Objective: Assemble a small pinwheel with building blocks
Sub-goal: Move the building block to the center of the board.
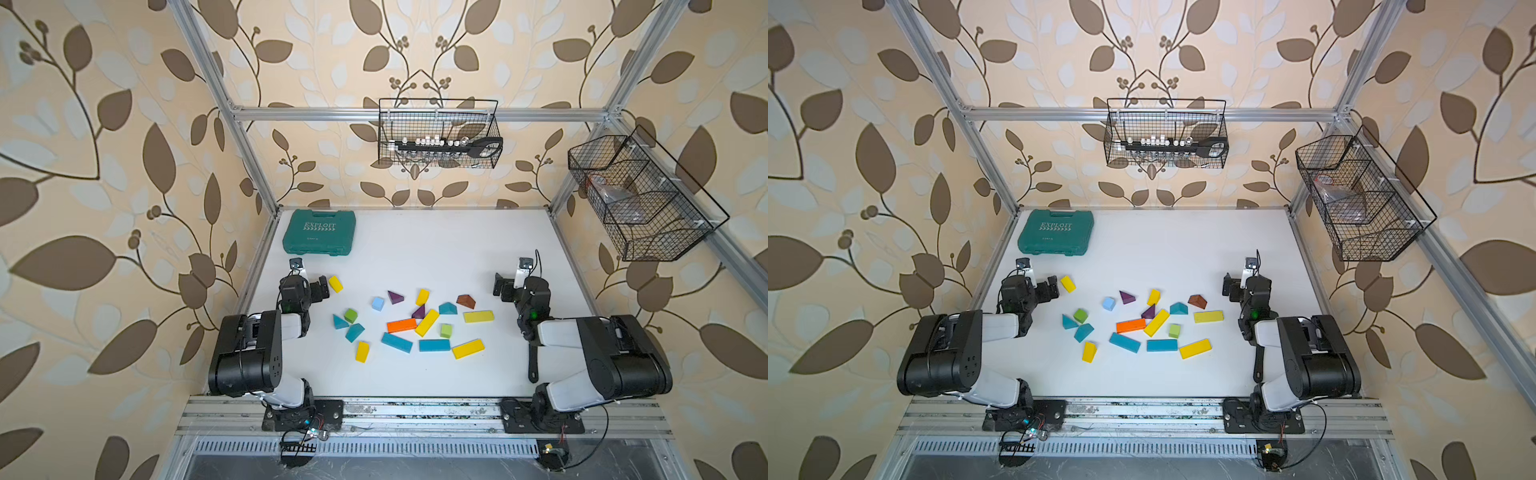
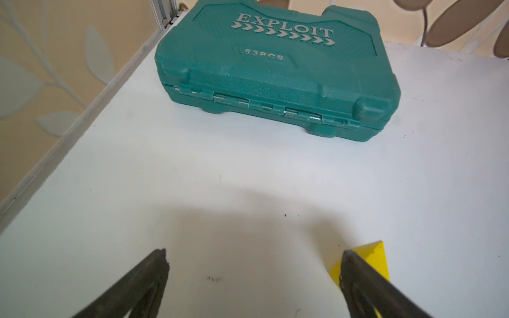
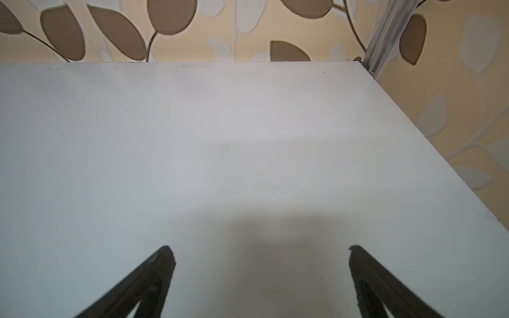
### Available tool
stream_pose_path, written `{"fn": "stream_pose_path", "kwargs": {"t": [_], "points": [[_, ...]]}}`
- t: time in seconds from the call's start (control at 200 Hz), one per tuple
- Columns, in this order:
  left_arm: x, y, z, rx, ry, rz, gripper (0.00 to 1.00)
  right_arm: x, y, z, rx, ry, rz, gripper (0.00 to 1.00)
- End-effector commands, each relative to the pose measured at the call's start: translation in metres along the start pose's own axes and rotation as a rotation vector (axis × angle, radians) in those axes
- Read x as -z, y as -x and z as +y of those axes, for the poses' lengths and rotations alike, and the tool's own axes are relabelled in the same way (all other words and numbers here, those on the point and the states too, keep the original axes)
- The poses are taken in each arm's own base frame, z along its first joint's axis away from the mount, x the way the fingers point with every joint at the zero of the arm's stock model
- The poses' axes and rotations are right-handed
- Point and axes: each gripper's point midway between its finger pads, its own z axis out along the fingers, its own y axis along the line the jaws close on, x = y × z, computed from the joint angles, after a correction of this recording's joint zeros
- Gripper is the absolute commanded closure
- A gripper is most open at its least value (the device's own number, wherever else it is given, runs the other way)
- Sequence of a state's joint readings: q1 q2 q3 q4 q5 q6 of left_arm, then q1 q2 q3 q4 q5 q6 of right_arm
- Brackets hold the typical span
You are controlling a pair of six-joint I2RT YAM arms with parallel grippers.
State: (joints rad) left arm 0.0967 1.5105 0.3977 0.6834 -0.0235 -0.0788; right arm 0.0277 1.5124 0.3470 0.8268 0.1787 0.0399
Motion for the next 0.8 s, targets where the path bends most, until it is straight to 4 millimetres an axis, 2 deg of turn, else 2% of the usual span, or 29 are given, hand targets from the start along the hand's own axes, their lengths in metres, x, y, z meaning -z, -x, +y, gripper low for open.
{"fn": "stream_pose_path", "kwargs": {"t": [0.0,0.7,0.755,0.795], "points": [[0.003,0.013,-0.002,-0.002,-0.002,-0.052,0.01,-0.001,0.012,0.001,-0.002,0.003,-0.032,0.00],[0.004,0.014,-0.002,-0.002,-0.001,-0.059,0.01,0.000,0.013,0.001,-0.001,0.002,-0.036,0.00],[0.008,0.024,-0.005,-0.024,0.003,-0.075,0.01,0.004,0.024,-0.008,-0.004,-0.080,-0.064,0.00],[0.019,0.044,-0.009,-0.037,0.036,-0.053,0.01,0.012,0.036,-0.018,0.000,-0.197,-0.034,0.00]]}}
